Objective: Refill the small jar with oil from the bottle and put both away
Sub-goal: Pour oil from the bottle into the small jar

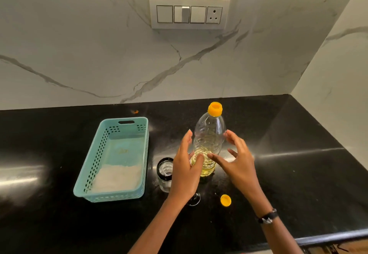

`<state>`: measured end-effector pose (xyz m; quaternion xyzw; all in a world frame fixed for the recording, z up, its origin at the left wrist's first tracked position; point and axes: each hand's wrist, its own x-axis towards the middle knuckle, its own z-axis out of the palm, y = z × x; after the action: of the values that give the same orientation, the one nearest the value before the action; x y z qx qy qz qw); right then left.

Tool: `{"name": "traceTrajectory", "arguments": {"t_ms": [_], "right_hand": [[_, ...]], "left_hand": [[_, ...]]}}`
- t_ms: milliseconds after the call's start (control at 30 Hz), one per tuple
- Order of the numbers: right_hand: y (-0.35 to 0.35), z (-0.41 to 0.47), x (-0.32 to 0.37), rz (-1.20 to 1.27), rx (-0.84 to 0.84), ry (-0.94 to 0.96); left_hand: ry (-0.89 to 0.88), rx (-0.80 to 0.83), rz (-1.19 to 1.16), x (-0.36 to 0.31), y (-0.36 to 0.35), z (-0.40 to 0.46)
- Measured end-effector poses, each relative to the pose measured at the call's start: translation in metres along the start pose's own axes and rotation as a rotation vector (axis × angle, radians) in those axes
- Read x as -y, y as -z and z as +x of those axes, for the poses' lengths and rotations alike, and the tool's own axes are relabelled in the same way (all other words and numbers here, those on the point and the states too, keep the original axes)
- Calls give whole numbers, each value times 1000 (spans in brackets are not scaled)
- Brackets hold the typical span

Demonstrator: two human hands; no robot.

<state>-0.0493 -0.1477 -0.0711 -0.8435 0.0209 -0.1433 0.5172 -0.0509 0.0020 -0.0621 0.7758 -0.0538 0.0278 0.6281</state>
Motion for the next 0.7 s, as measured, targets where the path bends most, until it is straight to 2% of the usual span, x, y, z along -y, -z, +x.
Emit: {"name": "traceTrajectory", "arguments": {"t_ms": [333, 700], "right_hand": [[2, 44, -12, 200, 345, -25], [-27, 41, -17, 193, 147, -39]], "left_hand": [[-3, 58, 7, 4, -4, 26], [-26, 82, 35, 3, -6, 42]]}}
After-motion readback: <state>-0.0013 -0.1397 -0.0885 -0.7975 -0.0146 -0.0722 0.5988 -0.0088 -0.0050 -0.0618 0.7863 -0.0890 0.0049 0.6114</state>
